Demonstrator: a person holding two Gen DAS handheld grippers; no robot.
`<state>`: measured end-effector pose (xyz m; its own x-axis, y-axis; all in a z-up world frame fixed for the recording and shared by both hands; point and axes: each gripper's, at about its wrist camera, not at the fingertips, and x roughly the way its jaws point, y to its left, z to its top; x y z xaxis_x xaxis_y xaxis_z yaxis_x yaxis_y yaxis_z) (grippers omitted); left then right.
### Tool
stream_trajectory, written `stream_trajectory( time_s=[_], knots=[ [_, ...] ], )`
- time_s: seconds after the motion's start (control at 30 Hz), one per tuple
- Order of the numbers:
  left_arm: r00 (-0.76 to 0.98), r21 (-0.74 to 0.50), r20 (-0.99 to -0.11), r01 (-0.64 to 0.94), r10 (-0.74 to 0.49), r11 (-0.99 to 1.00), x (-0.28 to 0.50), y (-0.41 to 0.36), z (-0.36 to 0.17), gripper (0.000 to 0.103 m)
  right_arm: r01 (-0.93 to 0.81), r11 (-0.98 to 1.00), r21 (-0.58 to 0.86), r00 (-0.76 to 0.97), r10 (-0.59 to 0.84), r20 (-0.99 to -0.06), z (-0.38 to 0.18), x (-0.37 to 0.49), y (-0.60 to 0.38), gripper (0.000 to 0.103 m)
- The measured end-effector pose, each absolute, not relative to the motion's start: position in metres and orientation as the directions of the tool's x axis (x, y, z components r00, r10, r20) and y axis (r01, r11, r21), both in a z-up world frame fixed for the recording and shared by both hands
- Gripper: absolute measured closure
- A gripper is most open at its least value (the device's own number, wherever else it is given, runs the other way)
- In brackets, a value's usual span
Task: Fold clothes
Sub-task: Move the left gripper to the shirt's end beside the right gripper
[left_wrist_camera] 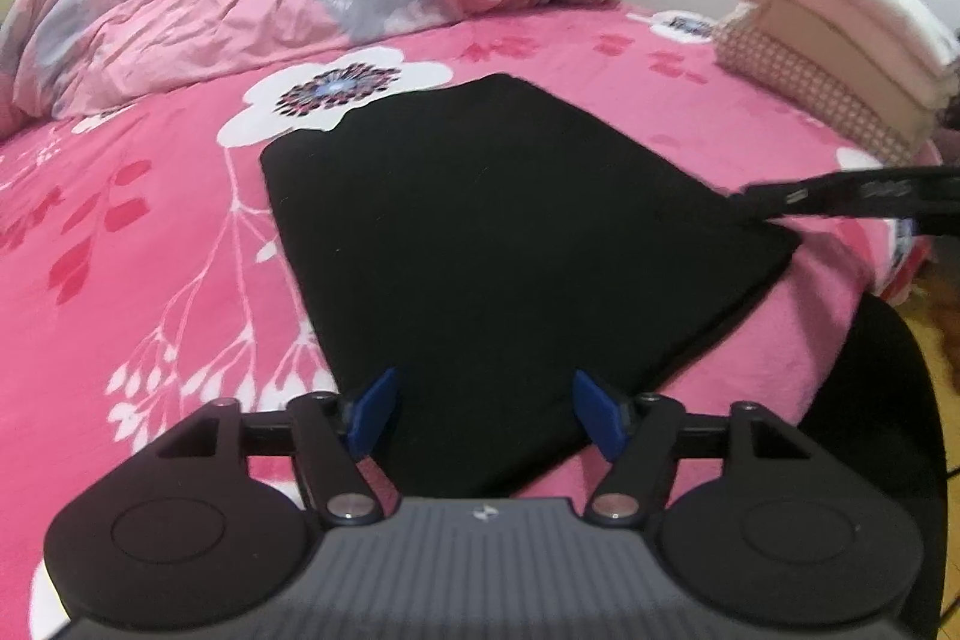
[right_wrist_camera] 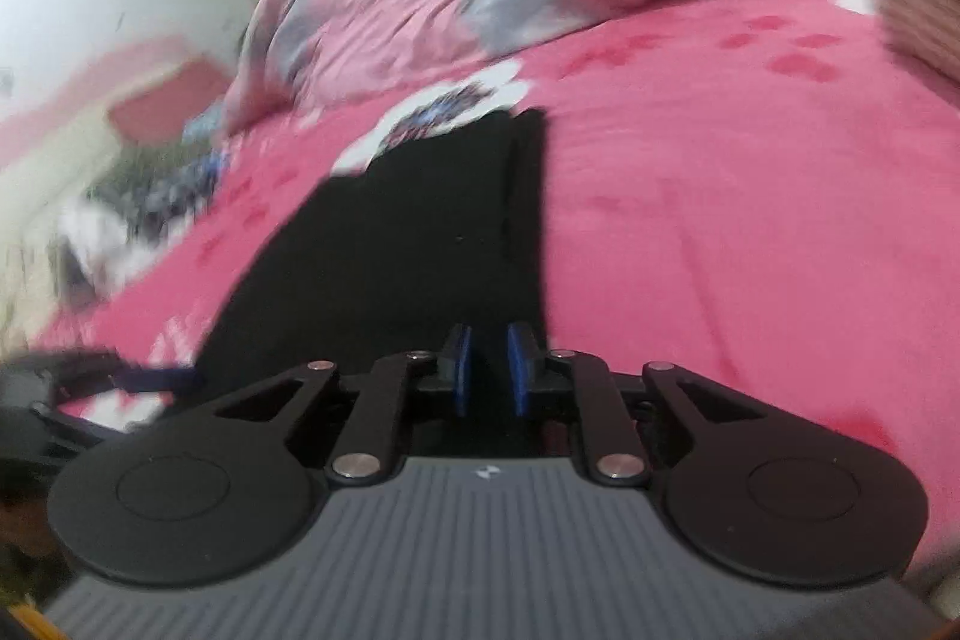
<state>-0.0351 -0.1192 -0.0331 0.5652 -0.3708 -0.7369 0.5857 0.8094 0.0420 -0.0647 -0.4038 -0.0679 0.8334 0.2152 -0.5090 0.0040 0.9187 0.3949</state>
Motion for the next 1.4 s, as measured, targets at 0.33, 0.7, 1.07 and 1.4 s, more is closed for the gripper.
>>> stream_trajectory(
  time_s=[0.33, 0.7, 1.07, 1.4],
  knots=[
    [0.575, 0.098, -0.775, 0.520, -0.263, 0.849, -0.036, -0.130, -0.028, 0.022, -0.037, 0.966, 0.257, 0.881, 0.153, -0.448, -0.038, -0.081, -0.352, 0.086],
    [0.583, 0.133, -0.783, 0.495, -0.215, 0.858, -0.039, -0.136, -0.029, 0.020, -0.092, 0.990, 0.107, 0.823, 0.136, -0.552, -0.054, -0.095, -0.320, 0.084],
    [0.596, 0.169, -0.784, 0.472, -0.172, 0.865, -0.041, -0.142, -0.029, 0.015, -0.077, 0.995, 0.067, 0.871, 0.100, -0.481, -0.042, -0.096, -0.323, 0.080],
    [0.604, 0.197, -0.783, 0.463, -0.145, 0.864, -0.043, -0.146, -0.030, 0.013, -0.094, 0.996, -0.005, 0.874, 0.080, -0.479, -0.067, -0.089, -0.310, 0.076]
  ],
)
